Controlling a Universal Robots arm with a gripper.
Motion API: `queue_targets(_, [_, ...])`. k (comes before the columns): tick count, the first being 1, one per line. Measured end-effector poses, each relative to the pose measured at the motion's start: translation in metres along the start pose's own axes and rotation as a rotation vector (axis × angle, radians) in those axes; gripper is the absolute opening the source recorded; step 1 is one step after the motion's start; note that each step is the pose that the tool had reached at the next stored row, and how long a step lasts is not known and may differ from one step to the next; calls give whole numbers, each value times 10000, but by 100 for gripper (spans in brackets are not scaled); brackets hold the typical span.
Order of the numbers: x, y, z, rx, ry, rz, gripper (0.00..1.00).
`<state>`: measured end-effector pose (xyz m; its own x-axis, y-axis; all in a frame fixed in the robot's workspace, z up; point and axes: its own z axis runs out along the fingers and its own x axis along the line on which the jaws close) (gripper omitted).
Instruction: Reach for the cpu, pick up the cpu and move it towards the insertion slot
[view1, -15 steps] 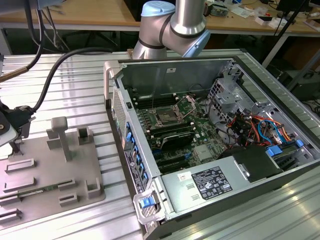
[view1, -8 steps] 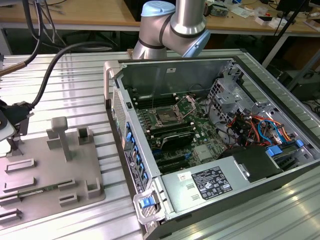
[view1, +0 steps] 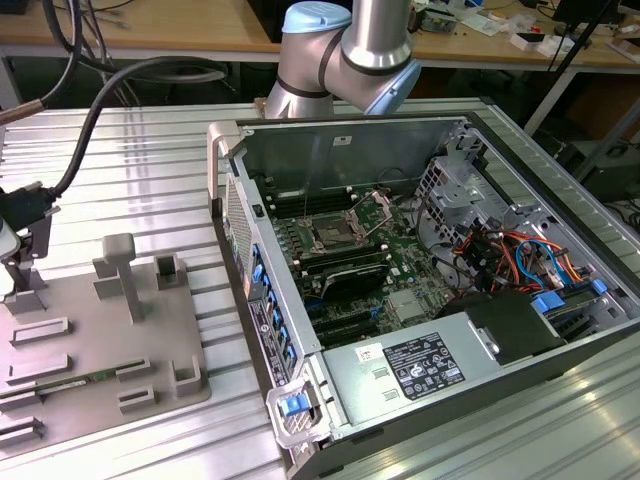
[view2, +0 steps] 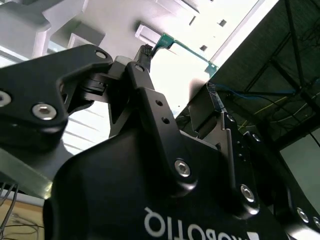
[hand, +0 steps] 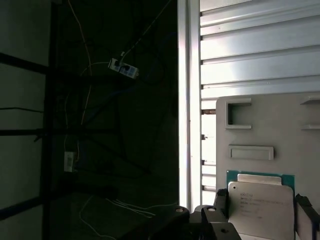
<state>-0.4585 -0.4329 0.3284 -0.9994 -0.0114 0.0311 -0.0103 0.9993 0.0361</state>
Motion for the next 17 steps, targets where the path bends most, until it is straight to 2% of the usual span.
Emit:
queue_targets(7, [6, 6, -171, 0, -1, 0, 55])
queue_targets(10, [18, 20, -562, -2, 0, 0, 55])
queue_targets(12, [20, 23, -646, -2, -1, 0, 55])
queue_targets(17, [25, 28, -786, -2, -1, 0, 55])
